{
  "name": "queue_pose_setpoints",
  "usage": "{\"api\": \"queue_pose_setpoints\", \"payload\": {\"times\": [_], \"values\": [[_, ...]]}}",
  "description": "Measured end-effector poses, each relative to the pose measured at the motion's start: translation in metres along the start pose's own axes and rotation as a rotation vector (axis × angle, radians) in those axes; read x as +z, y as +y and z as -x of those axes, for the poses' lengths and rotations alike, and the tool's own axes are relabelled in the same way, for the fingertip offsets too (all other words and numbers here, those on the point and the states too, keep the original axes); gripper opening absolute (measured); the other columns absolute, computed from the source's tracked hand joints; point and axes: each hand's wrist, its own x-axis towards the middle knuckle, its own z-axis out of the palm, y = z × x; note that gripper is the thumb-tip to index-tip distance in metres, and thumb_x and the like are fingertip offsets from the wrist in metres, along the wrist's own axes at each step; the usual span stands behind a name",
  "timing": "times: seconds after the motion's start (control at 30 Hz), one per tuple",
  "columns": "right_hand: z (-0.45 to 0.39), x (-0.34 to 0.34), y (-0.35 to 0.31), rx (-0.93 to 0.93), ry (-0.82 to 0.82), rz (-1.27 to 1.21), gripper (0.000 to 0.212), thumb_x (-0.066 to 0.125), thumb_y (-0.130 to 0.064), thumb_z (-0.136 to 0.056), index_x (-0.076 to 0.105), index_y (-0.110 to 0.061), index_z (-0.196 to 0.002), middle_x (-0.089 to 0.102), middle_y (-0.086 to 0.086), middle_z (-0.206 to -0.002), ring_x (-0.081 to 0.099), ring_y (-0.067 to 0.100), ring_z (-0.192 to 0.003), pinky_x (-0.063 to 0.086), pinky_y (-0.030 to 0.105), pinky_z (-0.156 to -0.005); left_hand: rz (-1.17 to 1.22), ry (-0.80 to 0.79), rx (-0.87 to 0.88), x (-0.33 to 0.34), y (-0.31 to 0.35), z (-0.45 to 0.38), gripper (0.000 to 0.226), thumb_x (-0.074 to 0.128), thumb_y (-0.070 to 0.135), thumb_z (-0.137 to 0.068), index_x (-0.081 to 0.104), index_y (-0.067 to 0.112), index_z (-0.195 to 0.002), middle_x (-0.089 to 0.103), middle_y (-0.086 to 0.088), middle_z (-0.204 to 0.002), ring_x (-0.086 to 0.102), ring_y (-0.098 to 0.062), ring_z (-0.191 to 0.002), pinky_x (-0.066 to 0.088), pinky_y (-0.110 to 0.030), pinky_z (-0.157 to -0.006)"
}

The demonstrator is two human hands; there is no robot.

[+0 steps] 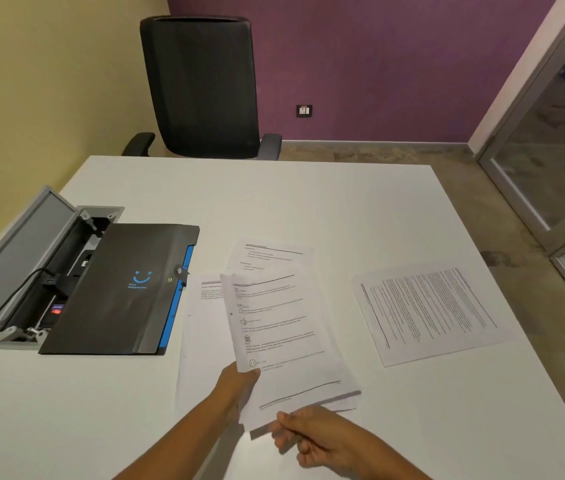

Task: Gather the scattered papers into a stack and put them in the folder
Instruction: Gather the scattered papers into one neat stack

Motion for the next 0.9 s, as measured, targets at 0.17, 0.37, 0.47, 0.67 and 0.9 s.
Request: {"api": "queue_pose_setpoints", "payload": {"times": [0.17,0.37,0.47,0.67,0.9], "values": [[0.016,-0.028,-0.017,-0.178,-0.280,0.019,0.037,0.050,-0.044,-0.092,0.072,-0.015,-0.098,0.073,0.002,-0.086,0.061,0.014,-0.059,0.050,0.024,-0.054,-0.013,0.018,0.105,0.001,0.007,0.004,0.007,0.067,0.013,-0.081,0.067,0.014,-0.087,0.074,-0.009,-0.083,0.068,-0.025,-0.075,0.055,-0.030,-0.055],[0.032,-0.070,-0.041,-0.549,0.469,-0.174,0.049,0.056,-0.023,-0.091,0.039,-0.014,-0.136,0.054,0.006,-0.116,0.057,0.023,-0.102,0.048,0.027,-0.074,-0.196,0.000,0.314,-0.005,0.019,0.005,0.030,0.057,0.019,-0.089,0.058,0.010,-0.118,0.068,-0.008,-0.107,0.065,-0.025,-0.097,0.055,-0.038,-0.083],[0.045,-0.080,-0.053,-0.605,0.410,0.084,0.056,0.055,-0.037,-0.088,0.032,-0.029,-0.139,0.048,-0.006,-0.131,0.050,0.012,-0.121,0.044,0.026,-0.092,-0.236,-0.014,0.397,-0.001,0.026,0.007,0.027,0.057,0.017,-0.089,0.058,0.015,-0.116,0.066,-0.006,-0.107,0.063,-0.022,-0.098,0.053,-0.035,-0.085],[0.068,-0.074,-0.074,-0.811,0.520,-0.009,0.057,0.081,-0.039,-0.060,0.061,-0.022,-0.111,0.070,-0.006,-0.101,0.067,0.010,-0.092,0.052,0.020,-0.072,-0.299,-0.082,0.449,0.007,0.041,0.013,0.029,0.061,0.003,-0.084,0.062,0.020,-0.108,0.066,0.004,-0.101,0.063,-0.002,-0.087,0.051,-0.009,-0.069],[0.090,-0.060,-0.093,-0.945,0.537,-0.027,0.028,0.077,-0.016,-0.070,0.065,-0.026,-0.094,0.071,-0.004,-0.098,0.065,0.011,-0.093,0.051,0.031,-0.084,-0.247,-0.066,0.581,0.014,0.082,0.025,0.027,0.065,0.010,-0.082,0.059,0.032,-0.098,0.064,0.016,-0.092,0.060,0.000,-0.085,0.050,-0.008,-0.054]]}}
